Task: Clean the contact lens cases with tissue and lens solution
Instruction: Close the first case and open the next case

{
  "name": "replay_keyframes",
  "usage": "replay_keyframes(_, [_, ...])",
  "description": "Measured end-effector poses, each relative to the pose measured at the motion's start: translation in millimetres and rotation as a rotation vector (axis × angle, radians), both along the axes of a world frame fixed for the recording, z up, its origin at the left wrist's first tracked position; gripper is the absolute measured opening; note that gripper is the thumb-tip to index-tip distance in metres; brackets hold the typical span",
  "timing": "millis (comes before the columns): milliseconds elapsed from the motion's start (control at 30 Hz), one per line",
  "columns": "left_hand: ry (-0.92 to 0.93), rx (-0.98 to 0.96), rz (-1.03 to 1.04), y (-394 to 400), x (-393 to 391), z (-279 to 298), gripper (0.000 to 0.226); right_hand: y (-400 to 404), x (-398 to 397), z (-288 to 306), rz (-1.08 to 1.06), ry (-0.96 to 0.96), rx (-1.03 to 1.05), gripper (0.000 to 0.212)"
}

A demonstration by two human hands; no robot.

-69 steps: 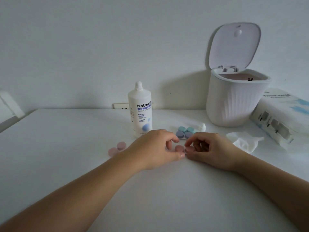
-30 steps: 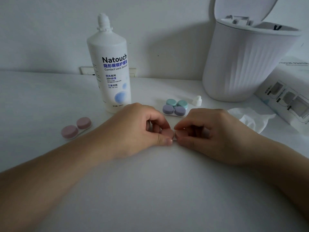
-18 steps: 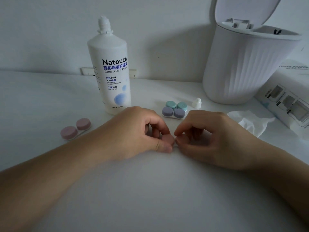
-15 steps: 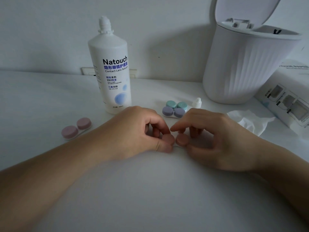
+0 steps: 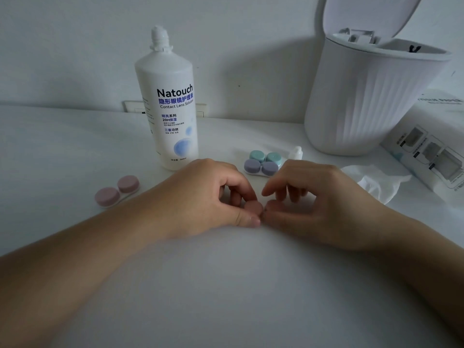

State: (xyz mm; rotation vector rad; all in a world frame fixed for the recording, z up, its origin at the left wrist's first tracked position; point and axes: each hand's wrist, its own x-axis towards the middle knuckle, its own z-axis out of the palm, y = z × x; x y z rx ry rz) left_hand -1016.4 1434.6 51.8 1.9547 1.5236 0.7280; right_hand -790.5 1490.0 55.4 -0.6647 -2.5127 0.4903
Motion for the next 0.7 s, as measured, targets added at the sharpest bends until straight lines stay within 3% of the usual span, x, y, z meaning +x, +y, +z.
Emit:
replay_keyframes(67, [0.000, -0.002, 0.000, -0.1, 0.3, 0.0, 0.026, 0.8, 0.1, 0.1, 0.028, -0.016, -0.015, 0.012])
replay_keyframes(200, [-0.012, 0.015, 0.004, 0.1, 0.8, -0.9, 0.025, 0.3, 3.9, 1.9, 0.074, -0.024, -0.038, 0.027])
replay_keyframes(433, [-0.015, 0.008, -0.011, 0.6, 0.8, -0.5, 0.026, -1.8, -0.1, 2.3, 0.004, -0.027, 0.002, 0.024])
replay_keyframes(600, [-0.029, 0.014, -0.007, 0.8, 1.6, -1.4, 0.022, -4.2, 2.3, 5.1, -0.004, -0.061, -0.030, 0.040])
replay_keyframes(700, [-0.030, 0.017, -0.003, 0.9, 1.5, -1.2, 0.024, -4.6, -0.1, 3.1, -0.037, -0.031, -0.034, 0.031])
